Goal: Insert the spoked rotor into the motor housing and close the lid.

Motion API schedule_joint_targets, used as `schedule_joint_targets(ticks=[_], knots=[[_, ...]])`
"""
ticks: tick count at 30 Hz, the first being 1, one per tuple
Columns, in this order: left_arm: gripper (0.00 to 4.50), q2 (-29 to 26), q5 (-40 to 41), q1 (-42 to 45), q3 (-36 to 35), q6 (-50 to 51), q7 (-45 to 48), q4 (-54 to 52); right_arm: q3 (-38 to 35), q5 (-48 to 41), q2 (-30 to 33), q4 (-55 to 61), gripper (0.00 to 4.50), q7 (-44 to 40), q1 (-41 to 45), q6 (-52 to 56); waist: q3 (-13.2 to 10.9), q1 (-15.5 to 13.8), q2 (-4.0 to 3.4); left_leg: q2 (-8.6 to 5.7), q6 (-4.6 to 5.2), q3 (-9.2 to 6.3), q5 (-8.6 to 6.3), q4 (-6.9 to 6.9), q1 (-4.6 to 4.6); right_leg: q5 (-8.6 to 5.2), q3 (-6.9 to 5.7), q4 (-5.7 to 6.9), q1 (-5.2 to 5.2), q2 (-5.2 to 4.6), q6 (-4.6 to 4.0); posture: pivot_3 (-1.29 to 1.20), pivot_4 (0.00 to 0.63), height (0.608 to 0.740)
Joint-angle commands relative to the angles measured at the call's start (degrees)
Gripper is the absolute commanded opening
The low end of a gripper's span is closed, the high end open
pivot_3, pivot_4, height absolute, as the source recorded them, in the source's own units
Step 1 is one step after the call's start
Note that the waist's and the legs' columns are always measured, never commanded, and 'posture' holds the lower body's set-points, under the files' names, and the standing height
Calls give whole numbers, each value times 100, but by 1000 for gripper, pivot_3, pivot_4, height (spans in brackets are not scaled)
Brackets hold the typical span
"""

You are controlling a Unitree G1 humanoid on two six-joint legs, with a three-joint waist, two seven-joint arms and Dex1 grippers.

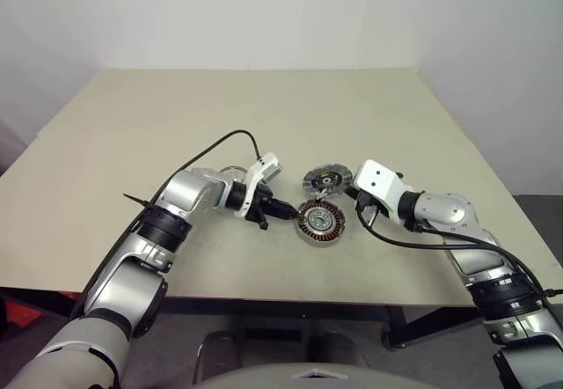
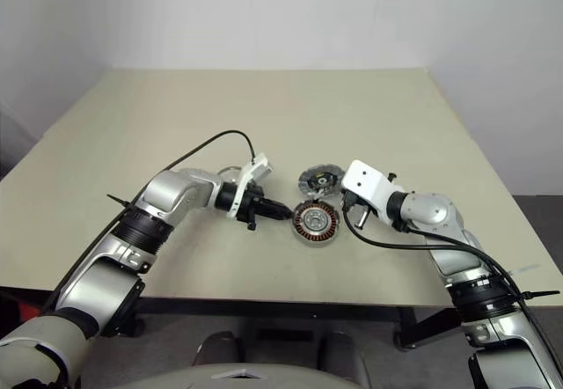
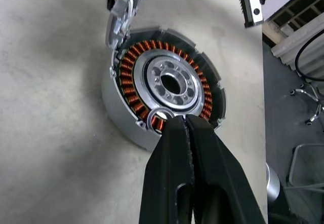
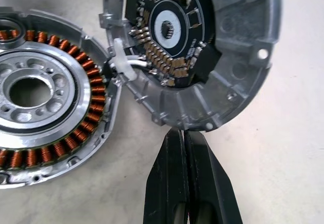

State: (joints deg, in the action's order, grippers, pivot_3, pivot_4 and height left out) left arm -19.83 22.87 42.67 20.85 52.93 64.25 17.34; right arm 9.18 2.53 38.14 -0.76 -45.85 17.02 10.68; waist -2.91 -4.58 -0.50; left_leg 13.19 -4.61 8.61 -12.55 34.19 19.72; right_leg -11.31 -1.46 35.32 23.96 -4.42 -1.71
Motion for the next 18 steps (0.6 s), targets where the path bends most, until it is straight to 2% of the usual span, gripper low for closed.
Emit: schedule_joint_targets(ticks=[1,18], knots=[[56,28,-48,116,67,-18,86,-120,-107,18,-17,31,0,92,116,-104,0,-1,0,0,0,0,0,0,0,0,0,0,0,0,0,0,0,740],[56,274,-291,408,219,-57,55,-43,-121,12,-152,497,0,283,158,220,-3,2,-1,0,2,0,-1,-2,0,0,0,-3,0,0,0,0,0,740]])
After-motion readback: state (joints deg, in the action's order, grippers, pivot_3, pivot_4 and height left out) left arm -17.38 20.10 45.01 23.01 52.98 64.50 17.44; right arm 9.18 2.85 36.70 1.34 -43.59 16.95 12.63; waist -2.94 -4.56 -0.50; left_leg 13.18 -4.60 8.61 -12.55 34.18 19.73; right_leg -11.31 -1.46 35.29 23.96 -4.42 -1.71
